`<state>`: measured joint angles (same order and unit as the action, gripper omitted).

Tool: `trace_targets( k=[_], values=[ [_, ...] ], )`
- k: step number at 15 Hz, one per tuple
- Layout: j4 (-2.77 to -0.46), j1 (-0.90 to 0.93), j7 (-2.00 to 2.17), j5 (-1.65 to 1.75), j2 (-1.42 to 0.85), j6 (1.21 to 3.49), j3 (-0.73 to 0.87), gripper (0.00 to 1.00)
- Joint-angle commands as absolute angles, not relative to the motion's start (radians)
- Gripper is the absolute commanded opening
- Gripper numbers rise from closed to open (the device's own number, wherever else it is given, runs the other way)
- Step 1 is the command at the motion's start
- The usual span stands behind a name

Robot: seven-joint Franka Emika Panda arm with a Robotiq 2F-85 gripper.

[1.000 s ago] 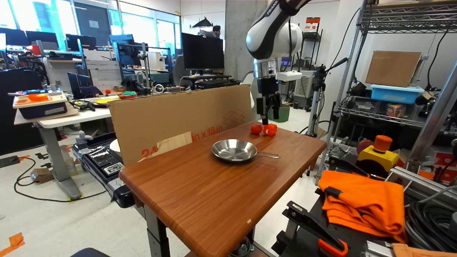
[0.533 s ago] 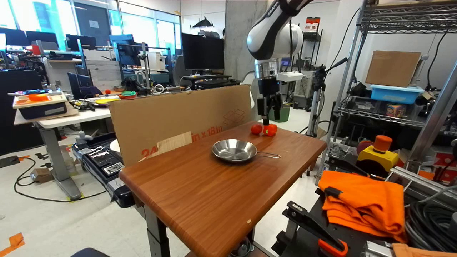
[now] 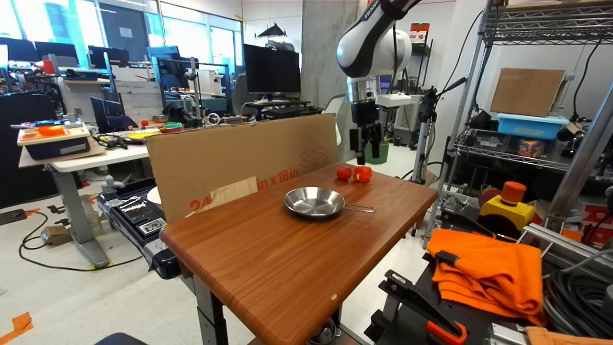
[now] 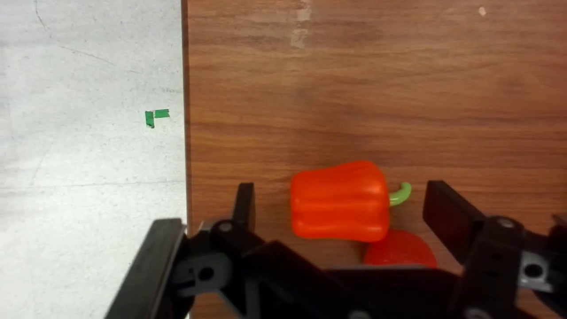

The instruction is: Put the pepper on the pan

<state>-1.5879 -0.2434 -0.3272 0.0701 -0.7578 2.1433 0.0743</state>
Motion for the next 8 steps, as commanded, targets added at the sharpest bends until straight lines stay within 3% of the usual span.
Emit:
trace_targets(
  k=[1, 8],
  values=[
    [-1.592, -0.253, -0.321, 0.061, -0.747, 2.138, 0.072, 0.65],
    [-1.593, -0.258, -0.324, 0.062, -0.752, 2.136, 0.071, 0.12]
  ],
)
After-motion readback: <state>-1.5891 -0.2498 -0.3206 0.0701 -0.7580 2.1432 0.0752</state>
